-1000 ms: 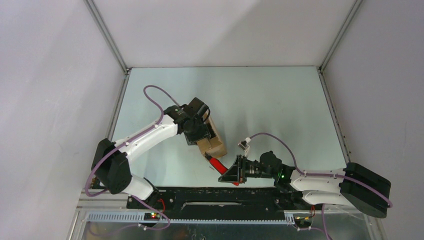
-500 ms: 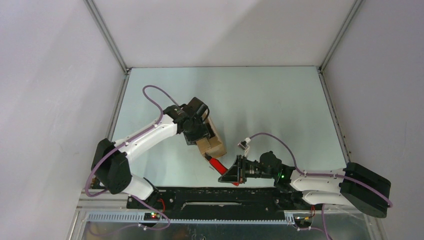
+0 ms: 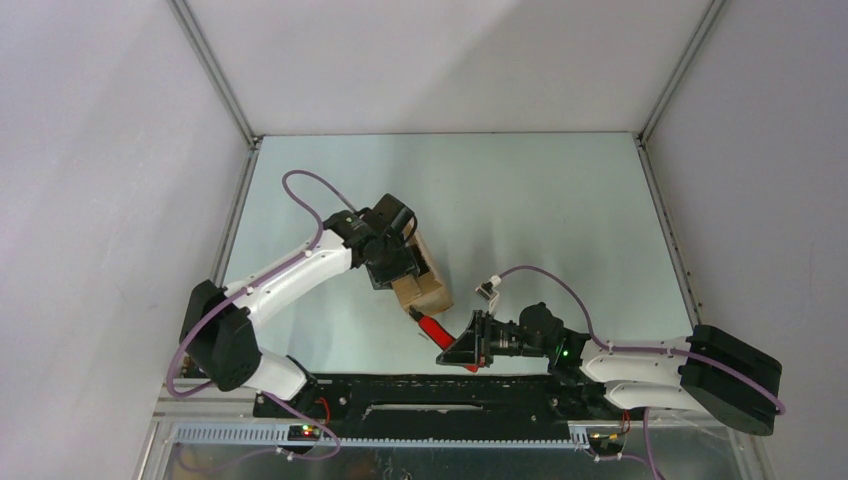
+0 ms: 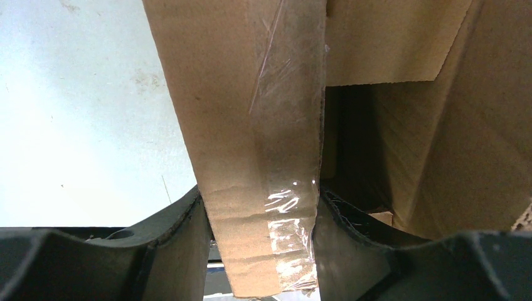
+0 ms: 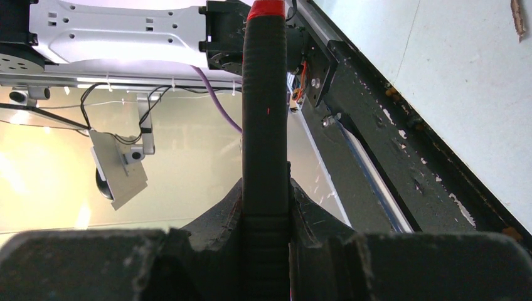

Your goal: Unpack the express box

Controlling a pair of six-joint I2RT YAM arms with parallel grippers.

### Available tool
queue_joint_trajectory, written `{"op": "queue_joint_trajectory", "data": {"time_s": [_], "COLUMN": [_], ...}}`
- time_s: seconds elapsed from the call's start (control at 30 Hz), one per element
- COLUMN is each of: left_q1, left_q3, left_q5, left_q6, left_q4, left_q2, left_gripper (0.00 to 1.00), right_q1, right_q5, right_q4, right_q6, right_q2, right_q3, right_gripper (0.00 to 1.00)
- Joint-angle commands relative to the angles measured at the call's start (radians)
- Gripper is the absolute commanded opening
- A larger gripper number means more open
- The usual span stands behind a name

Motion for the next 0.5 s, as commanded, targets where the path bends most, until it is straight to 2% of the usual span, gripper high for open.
{"op": "queue_joint_trajectory", "data": {"time_s": [0.0,0.47], "left_q1": [0.003,0.002], "left_q3": [0.001,-0.019], "left_q5": [-0.007,0.001], "left_q6": [0.015,0.01], "left_q4": [0.017,0.033], "left_q2": [-0.044,-0.05], "left_gripper": [0.09,0.09], "right_q1": [0.005,0.012], "right_q5": [0.011,0.018], "right_q4": [0.046,0.04], "right_q6": [-0.004,-0.007], "right_q2": [-0.021,-0.018], "right_q3": [0.029,0.034], "right_gripper": [0.0,0.0]}}
